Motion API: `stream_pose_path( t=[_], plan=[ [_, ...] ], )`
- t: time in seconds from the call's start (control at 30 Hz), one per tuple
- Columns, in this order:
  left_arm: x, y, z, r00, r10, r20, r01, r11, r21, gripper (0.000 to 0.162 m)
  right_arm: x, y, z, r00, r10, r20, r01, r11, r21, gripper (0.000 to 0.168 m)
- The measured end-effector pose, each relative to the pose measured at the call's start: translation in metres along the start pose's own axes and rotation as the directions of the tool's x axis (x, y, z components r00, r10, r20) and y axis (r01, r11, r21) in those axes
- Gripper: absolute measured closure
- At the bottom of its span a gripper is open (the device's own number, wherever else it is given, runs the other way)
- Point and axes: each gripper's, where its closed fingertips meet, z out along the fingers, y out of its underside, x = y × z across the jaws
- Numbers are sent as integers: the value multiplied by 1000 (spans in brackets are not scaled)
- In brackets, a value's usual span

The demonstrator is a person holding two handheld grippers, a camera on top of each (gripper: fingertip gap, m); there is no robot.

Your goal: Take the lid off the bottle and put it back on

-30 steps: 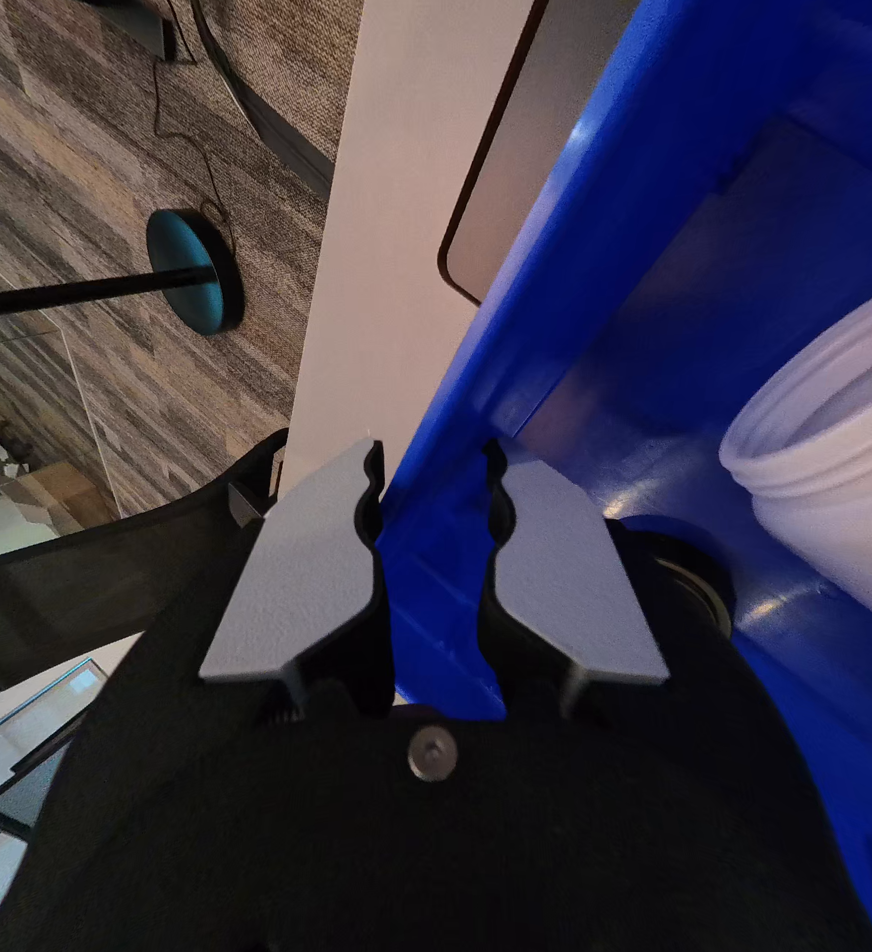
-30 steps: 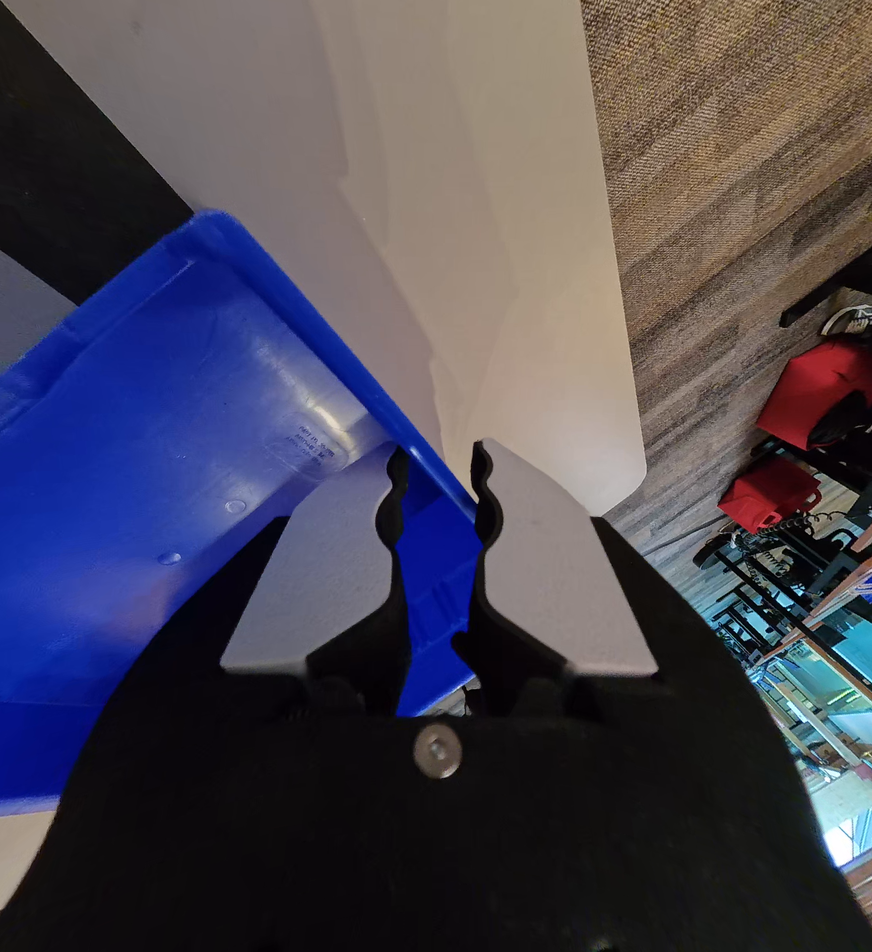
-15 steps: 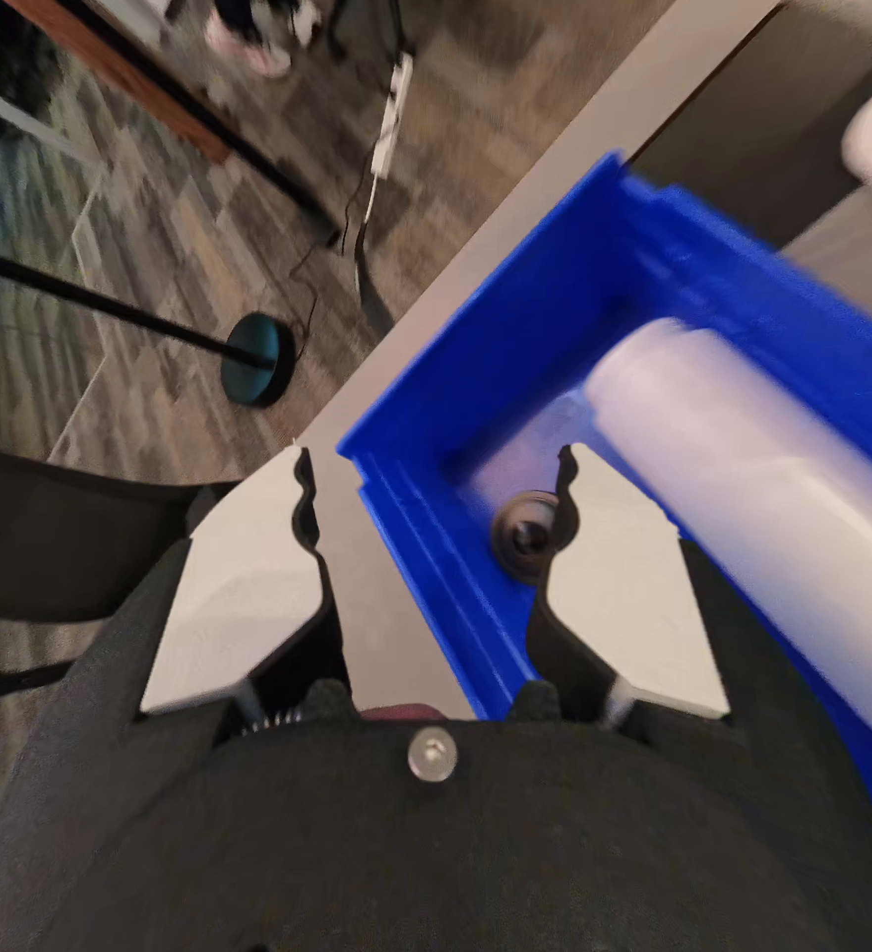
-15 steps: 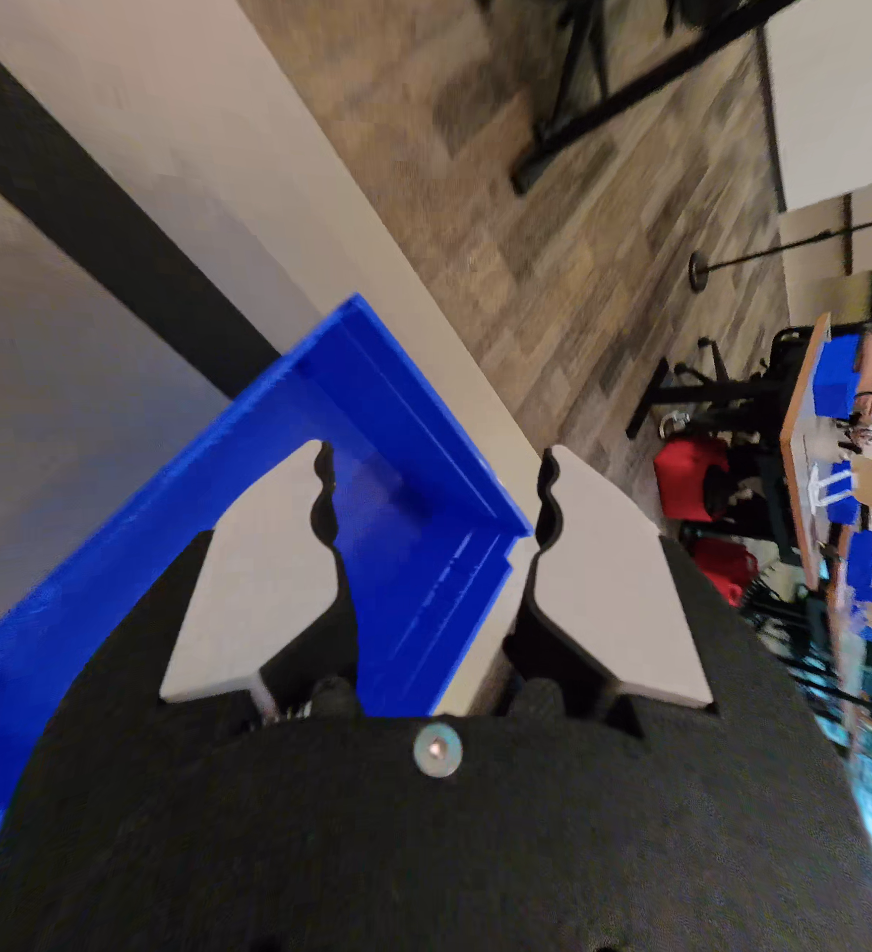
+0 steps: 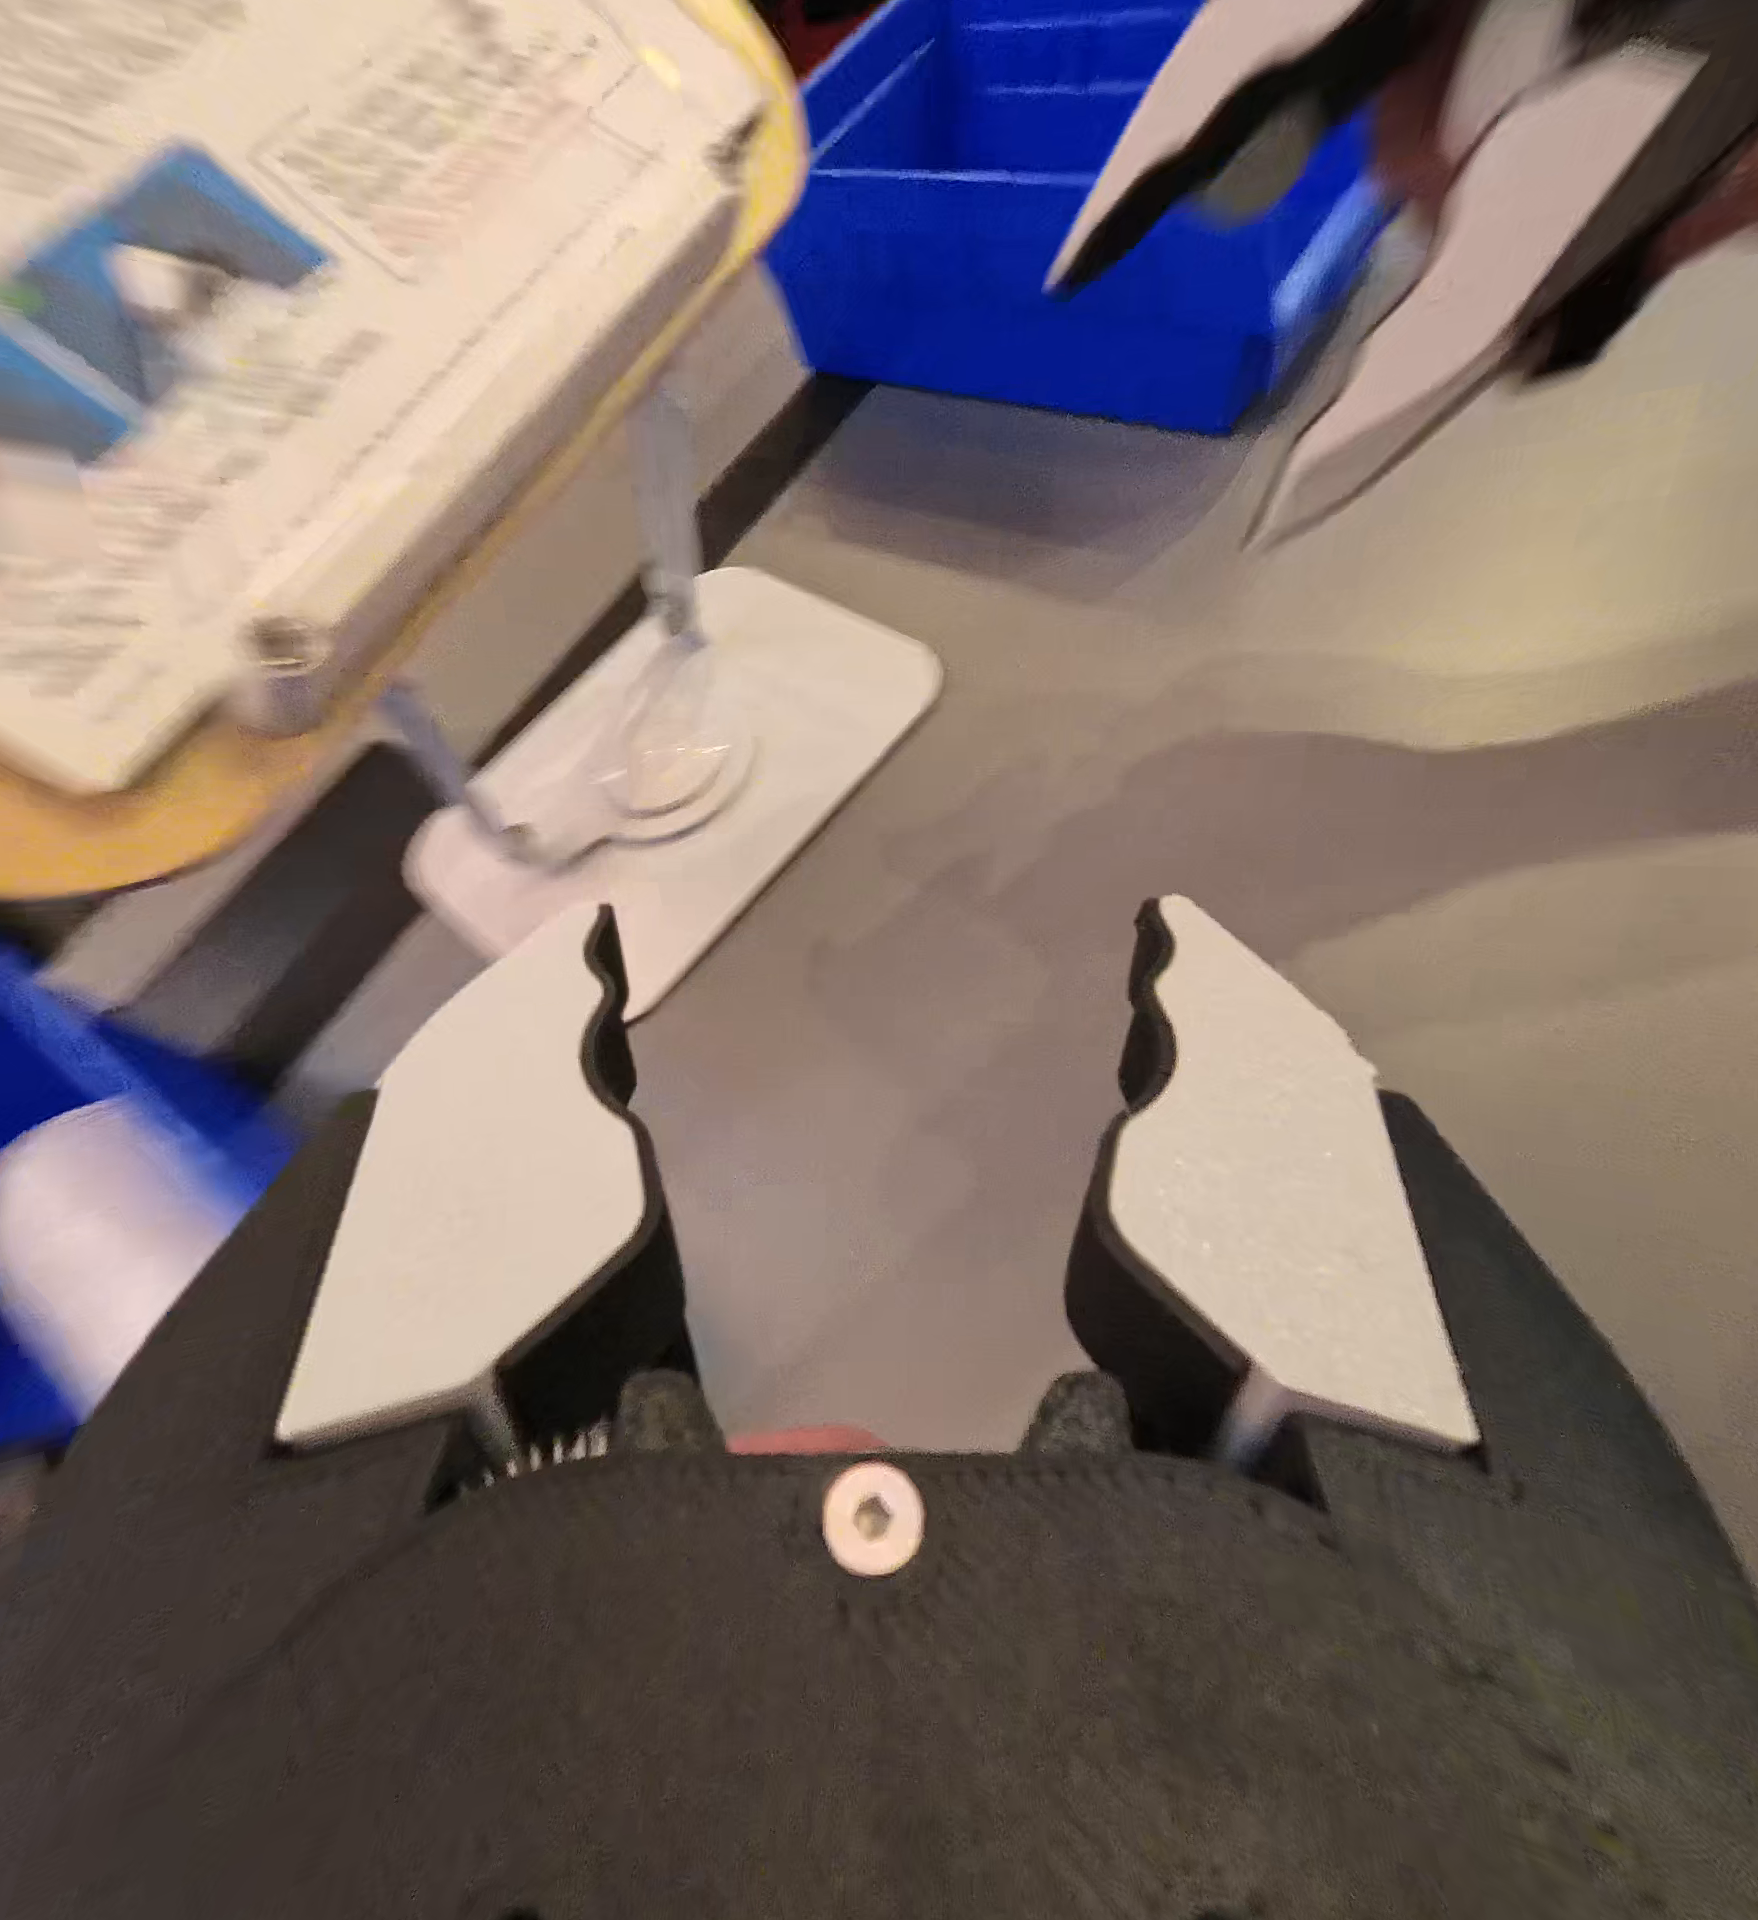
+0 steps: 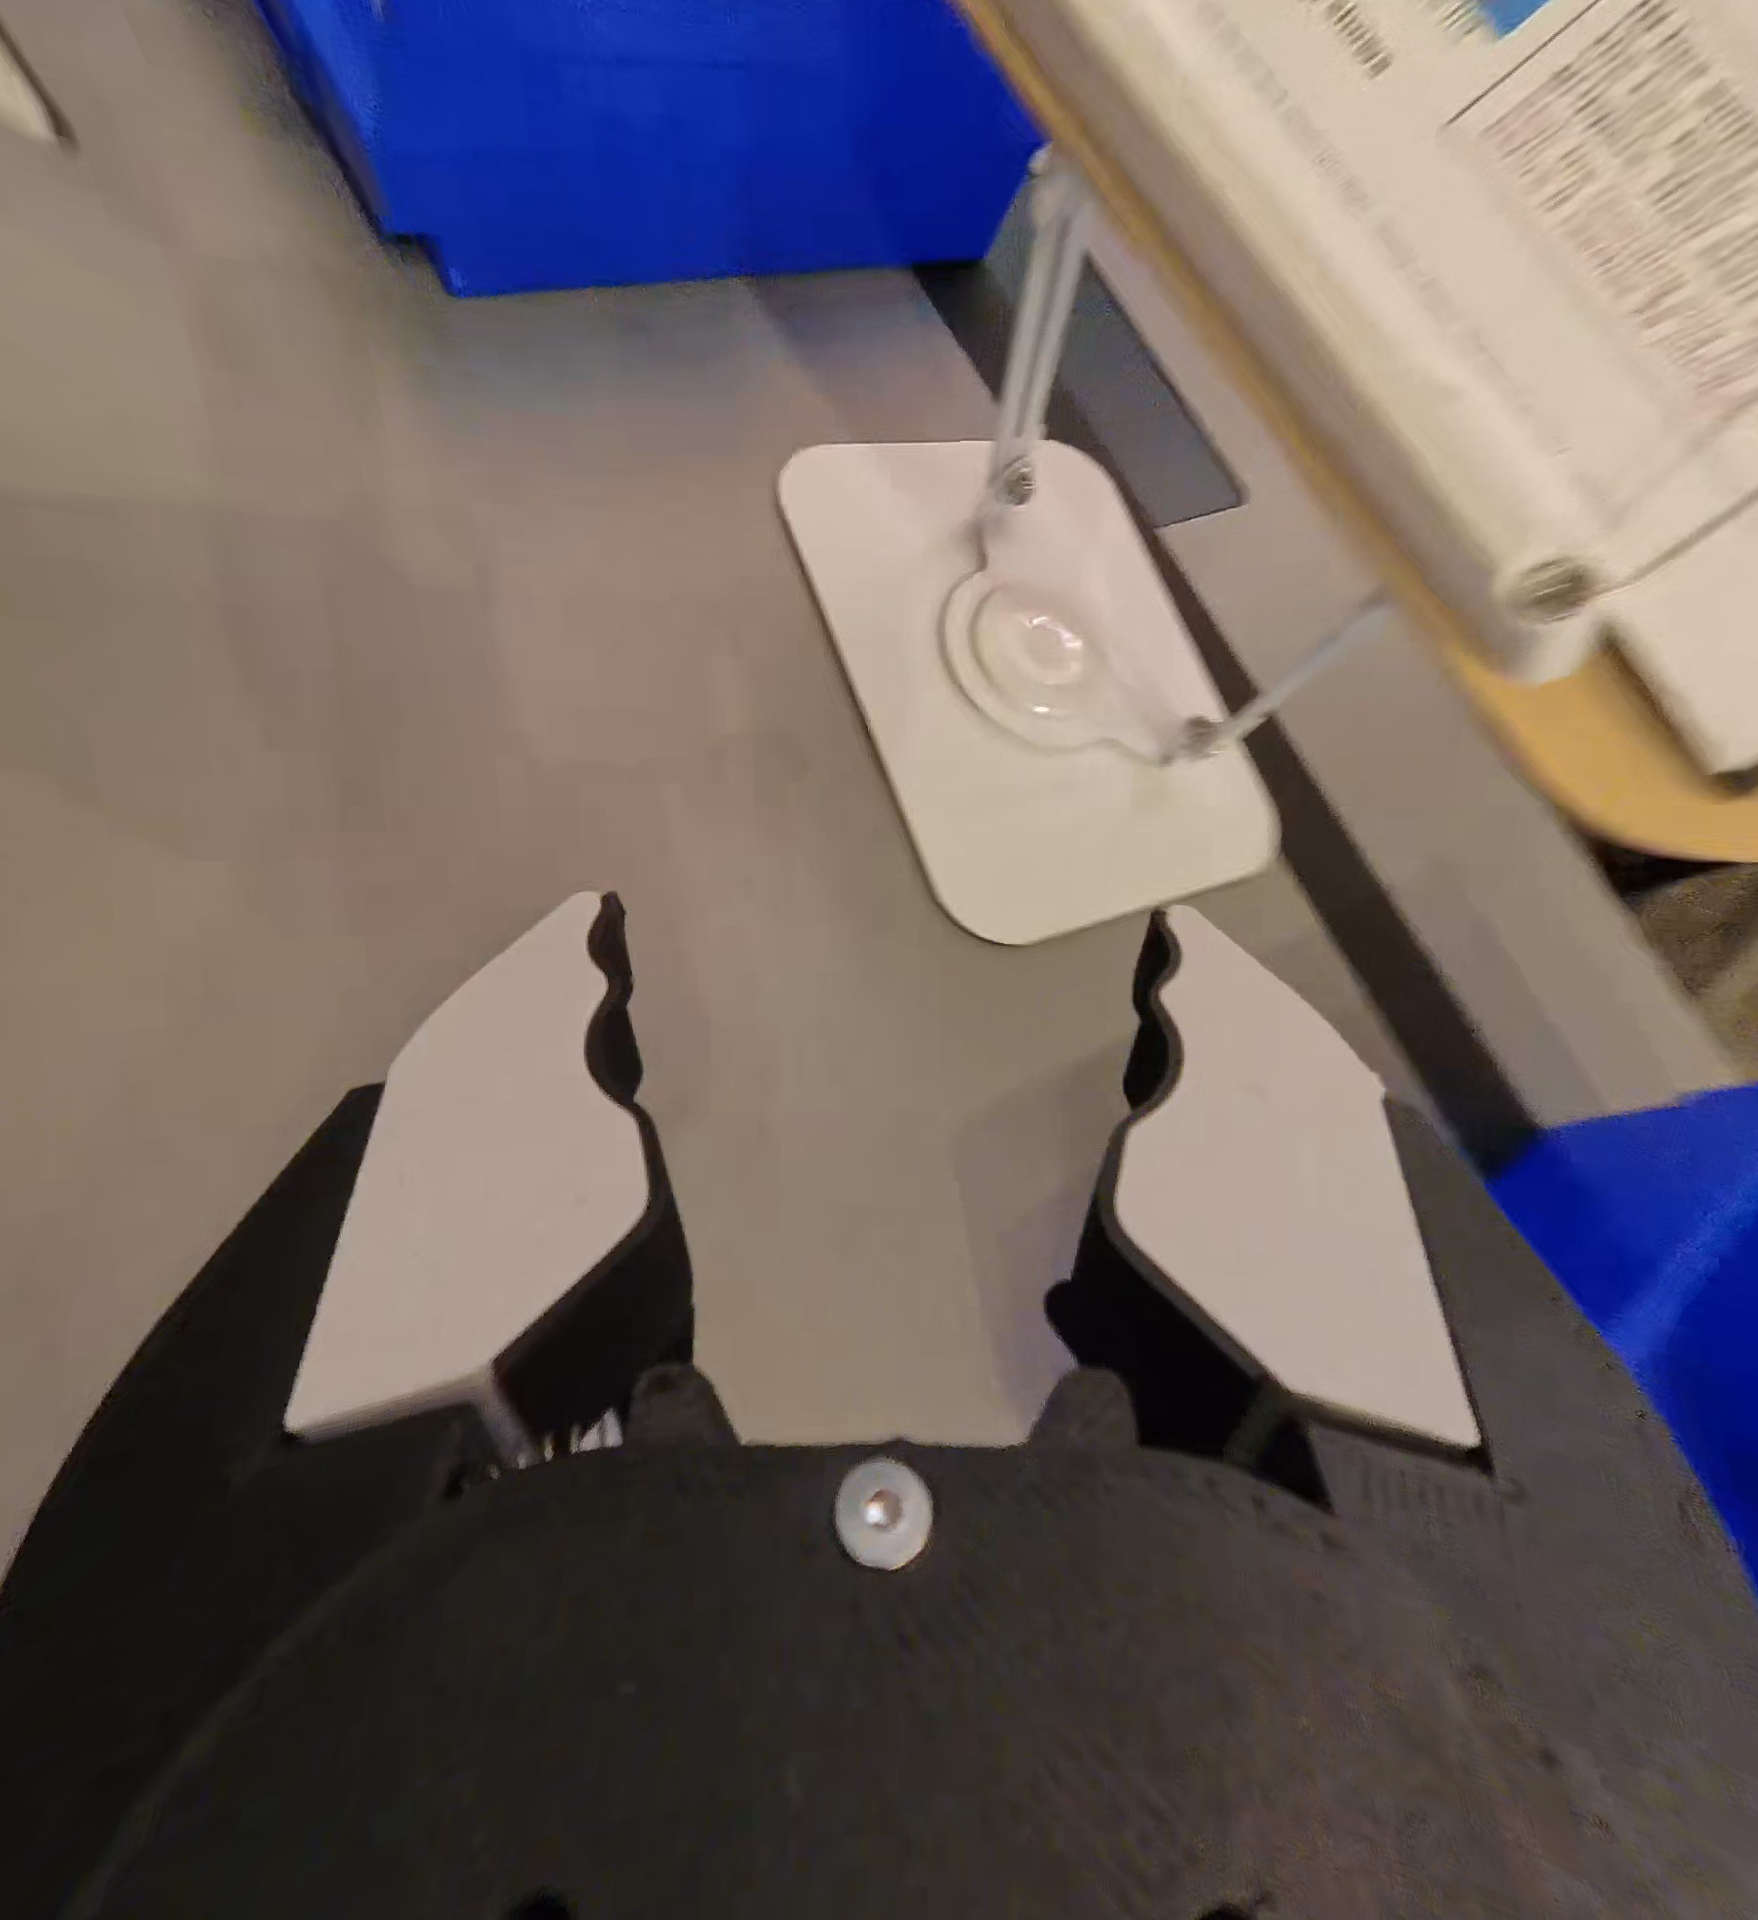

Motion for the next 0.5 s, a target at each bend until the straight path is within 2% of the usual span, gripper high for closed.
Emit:
stream_pose_path(
  t=[0.07, 0.2, 0.27, 0.33, 0.4, 0.47, 0.5],
  plan=[
    [20, 3, 34, 996, -71, -56, 71, 997, 2, 67, -5, 19, 25, 995, 97, 29, -96, 995, -17, 69],
    [23, 23, 91, 991, -127, -33, 126, 991, -51, 60, -14, 52, 63, 966, 248, 77, -247, 969, -21, 56],
    [24, 33, 111, 986, -166, -32, 163, 983, -79, 59, -21, 64, 74, 961, 261, 89, -258, 965, -45, 46],
    [25, 49, 125, 987, -158, -4, 156, 978, -141, 55, -28, 69, 81, 961, 252, 111, -246, 967, -60, 45],
    [31, 65, 136, 990, -141, 4, 140, 973, -182, 54, -33, 81, 89, 969, 221, 111, -206, 970, -133, 47],
    [44, 84, 142, 989, -143, -35, 126, 945, -302, 43, -32, 85, 92, 969, 219, 111, -199, 966, -163, 42],
    [41, 85, 143, 990, -142, -14, 131, 943, -304, 38, -33, 87, 93, 965, 230, 126, -206, 962, -176, 40]
  ],
)
